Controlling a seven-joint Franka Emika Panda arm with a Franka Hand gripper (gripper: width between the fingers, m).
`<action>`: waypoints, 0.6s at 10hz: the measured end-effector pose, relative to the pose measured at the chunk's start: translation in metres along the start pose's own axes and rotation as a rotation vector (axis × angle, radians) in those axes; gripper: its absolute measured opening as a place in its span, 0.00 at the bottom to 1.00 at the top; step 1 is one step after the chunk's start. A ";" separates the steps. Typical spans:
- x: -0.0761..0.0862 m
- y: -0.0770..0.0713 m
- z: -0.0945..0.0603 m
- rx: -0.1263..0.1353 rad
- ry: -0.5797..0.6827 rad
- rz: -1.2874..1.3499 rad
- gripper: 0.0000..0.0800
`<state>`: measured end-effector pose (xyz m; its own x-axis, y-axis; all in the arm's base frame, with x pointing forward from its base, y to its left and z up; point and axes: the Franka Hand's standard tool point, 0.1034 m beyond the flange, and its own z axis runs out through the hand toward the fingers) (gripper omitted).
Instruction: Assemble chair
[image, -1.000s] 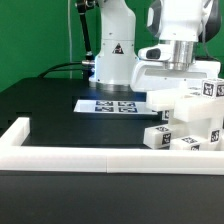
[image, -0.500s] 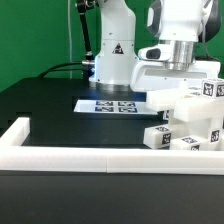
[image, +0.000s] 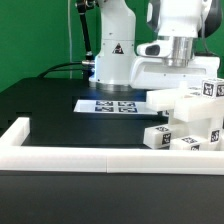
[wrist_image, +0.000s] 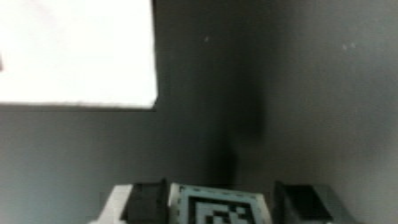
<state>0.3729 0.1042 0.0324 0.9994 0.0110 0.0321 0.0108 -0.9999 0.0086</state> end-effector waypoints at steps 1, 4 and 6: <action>0.002 0.002 -0.013 0.016 -0.005 0.012 0.36; 0.015 0.002 -0.049 0.061 -0.008 0.048 0.36; 0.012 0.004 -0.045 0.055 -0.017 0.047 0.36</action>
Offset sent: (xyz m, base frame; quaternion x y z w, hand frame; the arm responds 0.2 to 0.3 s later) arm 0.0201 -0.0041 0.0351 -0.0249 -0.0273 -0.0005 0.9993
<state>0.3835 0.1010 0.0779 0.9993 -0.0360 0.0141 -0.0353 -0.9982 -0.0476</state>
